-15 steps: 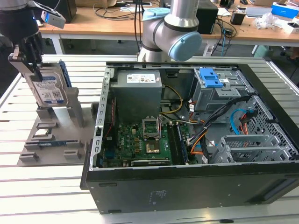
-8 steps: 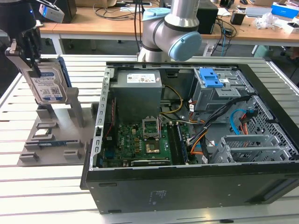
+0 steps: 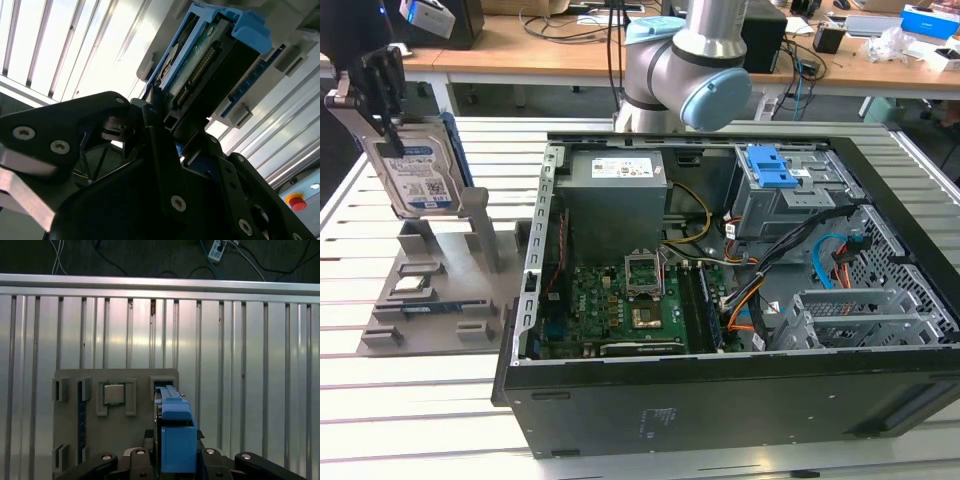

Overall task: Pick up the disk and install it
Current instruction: 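Pick up the disk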

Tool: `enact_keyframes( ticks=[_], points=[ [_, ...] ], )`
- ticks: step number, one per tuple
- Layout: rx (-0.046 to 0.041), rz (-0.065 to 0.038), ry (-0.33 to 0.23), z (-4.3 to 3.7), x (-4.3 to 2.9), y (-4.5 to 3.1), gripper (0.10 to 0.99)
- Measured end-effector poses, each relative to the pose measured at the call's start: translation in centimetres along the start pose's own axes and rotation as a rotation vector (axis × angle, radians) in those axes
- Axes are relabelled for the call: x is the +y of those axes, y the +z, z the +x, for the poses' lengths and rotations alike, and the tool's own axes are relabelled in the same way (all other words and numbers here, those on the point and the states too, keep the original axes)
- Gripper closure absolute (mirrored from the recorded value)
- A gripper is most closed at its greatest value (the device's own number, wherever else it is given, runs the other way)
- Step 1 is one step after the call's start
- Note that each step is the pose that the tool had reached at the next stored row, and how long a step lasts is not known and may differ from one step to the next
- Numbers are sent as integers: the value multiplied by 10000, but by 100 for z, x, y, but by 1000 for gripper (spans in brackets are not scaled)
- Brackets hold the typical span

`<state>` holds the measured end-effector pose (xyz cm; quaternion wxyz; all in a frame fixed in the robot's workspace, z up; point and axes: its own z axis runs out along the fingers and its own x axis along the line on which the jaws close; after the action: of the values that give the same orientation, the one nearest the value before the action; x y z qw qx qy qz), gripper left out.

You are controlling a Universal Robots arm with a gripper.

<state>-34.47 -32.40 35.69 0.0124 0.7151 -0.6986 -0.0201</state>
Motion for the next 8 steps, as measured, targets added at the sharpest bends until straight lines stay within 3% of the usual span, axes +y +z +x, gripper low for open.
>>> enact_keyframes(
  ticks=[8],
  points=[
    [-1, -1, 0, -8, 4, -147, 718]
  ],
)
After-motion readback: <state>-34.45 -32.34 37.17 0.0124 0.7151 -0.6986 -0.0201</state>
